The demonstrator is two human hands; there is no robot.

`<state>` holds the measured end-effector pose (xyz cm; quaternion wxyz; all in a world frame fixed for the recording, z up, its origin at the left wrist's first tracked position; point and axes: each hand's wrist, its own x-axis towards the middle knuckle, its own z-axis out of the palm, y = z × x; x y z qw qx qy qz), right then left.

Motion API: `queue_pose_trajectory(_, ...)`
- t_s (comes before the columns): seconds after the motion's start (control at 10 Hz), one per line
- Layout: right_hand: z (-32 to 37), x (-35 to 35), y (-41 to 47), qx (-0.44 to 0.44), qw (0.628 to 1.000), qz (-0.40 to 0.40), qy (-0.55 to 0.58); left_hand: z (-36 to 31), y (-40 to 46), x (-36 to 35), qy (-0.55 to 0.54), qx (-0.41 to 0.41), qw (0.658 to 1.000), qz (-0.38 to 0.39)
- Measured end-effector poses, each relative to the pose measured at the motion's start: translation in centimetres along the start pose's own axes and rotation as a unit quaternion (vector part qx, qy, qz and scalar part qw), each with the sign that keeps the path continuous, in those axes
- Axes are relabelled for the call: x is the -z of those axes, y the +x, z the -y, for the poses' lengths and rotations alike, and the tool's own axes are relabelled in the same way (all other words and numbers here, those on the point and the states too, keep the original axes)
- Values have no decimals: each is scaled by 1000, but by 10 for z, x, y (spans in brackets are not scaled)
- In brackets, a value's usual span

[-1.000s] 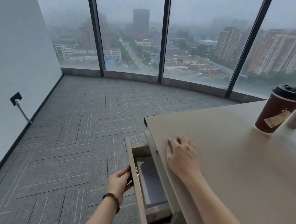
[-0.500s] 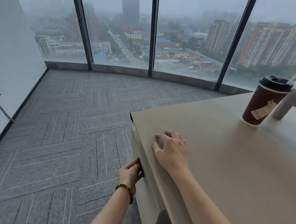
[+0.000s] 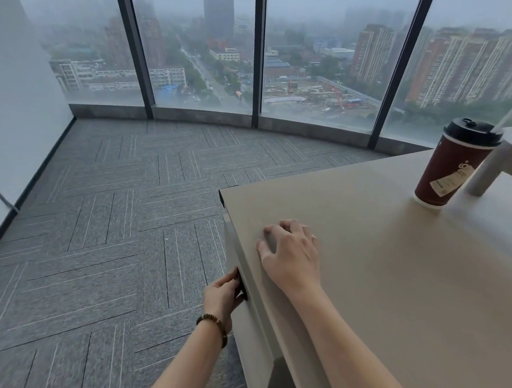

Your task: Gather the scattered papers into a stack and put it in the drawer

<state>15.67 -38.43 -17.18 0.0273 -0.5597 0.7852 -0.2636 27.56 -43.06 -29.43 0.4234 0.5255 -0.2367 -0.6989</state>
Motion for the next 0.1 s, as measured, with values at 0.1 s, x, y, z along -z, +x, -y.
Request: queue_pose_trajectory(0.1, -5, 3, 1, -2, 999, 5, 43, -7, -5, 4, 44, -22, 998, -28)
